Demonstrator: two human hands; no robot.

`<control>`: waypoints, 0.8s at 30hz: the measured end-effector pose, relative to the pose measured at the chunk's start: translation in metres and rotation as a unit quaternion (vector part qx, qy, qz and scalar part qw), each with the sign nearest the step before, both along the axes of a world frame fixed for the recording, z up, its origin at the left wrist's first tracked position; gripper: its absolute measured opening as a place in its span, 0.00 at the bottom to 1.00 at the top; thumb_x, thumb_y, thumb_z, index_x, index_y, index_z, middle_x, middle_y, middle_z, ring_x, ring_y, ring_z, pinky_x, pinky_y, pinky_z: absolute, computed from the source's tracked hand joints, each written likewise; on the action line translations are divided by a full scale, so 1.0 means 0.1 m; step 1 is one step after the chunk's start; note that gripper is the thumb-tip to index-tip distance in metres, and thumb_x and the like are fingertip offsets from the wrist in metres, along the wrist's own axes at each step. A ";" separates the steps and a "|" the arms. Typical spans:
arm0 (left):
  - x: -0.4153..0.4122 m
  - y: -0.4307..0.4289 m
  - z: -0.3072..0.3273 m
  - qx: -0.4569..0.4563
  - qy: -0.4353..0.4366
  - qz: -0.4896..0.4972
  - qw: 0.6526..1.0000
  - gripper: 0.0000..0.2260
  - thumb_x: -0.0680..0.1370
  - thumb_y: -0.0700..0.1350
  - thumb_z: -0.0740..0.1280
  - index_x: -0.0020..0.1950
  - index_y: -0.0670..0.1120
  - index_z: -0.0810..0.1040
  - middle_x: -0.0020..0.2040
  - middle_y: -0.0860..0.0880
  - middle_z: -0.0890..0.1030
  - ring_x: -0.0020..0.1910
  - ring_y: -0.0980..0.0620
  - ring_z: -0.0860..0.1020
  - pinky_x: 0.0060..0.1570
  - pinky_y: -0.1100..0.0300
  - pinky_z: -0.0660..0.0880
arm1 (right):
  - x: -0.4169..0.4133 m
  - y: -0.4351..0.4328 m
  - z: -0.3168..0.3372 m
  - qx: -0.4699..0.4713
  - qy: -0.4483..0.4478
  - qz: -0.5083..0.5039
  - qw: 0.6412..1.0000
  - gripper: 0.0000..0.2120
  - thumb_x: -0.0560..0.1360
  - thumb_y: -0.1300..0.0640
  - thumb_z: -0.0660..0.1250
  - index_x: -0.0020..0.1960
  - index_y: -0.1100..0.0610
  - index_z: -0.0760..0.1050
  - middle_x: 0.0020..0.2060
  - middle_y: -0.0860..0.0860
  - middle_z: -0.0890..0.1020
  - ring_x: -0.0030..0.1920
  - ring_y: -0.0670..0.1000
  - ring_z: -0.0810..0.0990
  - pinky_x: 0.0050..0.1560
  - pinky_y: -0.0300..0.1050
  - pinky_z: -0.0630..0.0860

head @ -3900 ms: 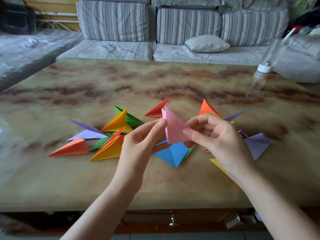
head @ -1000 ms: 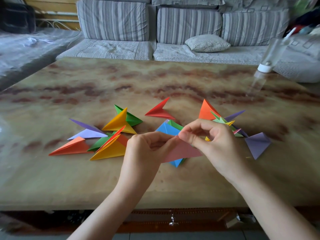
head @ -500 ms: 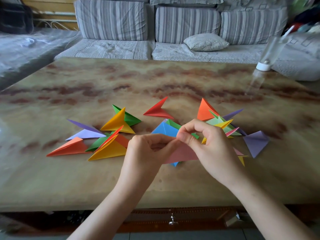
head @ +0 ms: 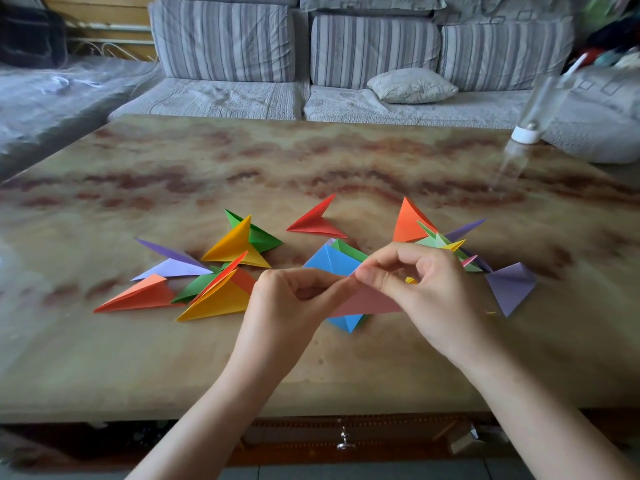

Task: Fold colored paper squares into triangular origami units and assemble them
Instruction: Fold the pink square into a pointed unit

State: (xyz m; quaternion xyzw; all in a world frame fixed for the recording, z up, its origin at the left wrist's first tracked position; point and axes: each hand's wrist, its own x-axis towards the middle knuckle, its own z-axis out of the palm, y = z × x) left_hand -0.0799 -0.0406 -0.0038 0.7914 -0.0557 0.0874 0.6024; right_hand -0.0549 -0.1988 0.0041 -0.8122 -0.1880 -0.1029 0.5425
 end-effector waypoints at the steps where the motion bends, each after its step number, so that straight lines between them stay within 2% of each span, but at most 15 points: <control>1: 0.01 0.00 0.00 0.001 0.009 -0.002 1.000 0.02 0.71 0.47 0.73 0.39 0.53 0.85 0.34 0.57 0.84 0.35 0.62 0.81 0.35 0.72 0.73 | 0.01 -0.01 0.00 -0.004 -0.004 -0.008 1.000 0.07 0.71 0.59 0.72 0.36 0.49 0.81 0.33 0.41 0.83 0.37 0.40 0.79 0.40 0.29 0.70; 9: 0.04 0.01 0.01 0.005 0.035 -0.015 0.999 0.02 0.71 0.46 0.73 0.39 0.52 0.85 0.34 0.57 0.84 0.35 0.62 0.82 0.34 0.73 0.72 | 0.03 -0.08 0.05 -0.005 0.009 -0.047 0.999 0.07 0.71 0.58 0.71 0.36 0.48 0.81 0.34 0.43 0.83 0.35 0.39 0.79 0.37 0.29 0.71; 14: 0.04 0.01 0.01 0.010 0.045 -0.033 0.998 0.03 0.71 0.48 0.72 0.39 0.50 0.85 0.34 0.56 0.85 0.36 0.61 0.83 0.38 0.73 0.74 | 0.06 -0.17 0.06 -0.032 -0.010 -0.077 0.996 0.07 0.71 0.58 0.71 0.36 0.47 0.80 0.32 0.44 0.82 0.34 0.39 0.75 0.35 0.31 0.70; 17: 0.05 0.05 -0.02 0.044 0.050 -0.004 0.998 0.04 0.72 0.46 0.73 0.37 0.48 0.85 0.33 0.56 0.84 0.34 0.62 0.82 0.36 0.75 0.72 | 0.15 -0.36 0.12 -0.040 -0.043 -0.144 0.988 0.08 0.73 0.58 0.69 0.38 0.47 0.78 0.35 0.45 0.82 0.35 0.38 0.76 0.35 0.28 0.70; 19: 0.05 0.10 -0.04 0.062 0.045 0.015 0.997 0.05 0.72 0.46 0.72 0.37 0.48 0.85 0.32 0.57 0.84 0.33 0.63 0.81 0.34 0.75 0.72 | 0.21 -0.58 0.19 -0.019 -0.052 -0.188 0.981 0.09 0.74 0.59 0.69 0.38 0.46 0.78 0.33 0.43 0.82 0.34 0.36 0.76 0.36 0.28 0.69; 22: 0.05 0.12 -0.05 0.082 0.028 0.034 0.996 0.04 0.72 0.45 0.72 0.38 0.49 0.85 0.33 0.58 0.84 0.32 0.63 0.81 0.33 0.75 0.71 | 0.19 -0.74 0.20 -0.024 -0.010 -0.181 0.983 0.09 0.73 0.60 0.69 0.37 0.49 0.79 0.32 0.46 0.82 0.28 0.38 0.76 0.30 0.27 0.67; 24: 0.07 0.11 -0.10 0.140 -0.008 0.056 0.989 0.03 0.72 0.46 0.72 0.40 0.50 0.85 0.34 0.58 0.84 0.34 0.63 0.81 0.34 0.72 0.73 | 0.16 -0.70 0.17 -0.053 0.017 -0.164 0.985 0.07 0.72 0.61 0.70 0.37 0.52 0.79 0.33 0.49 0.82 0.27 0.39 0.75 0.28 0.27 0.66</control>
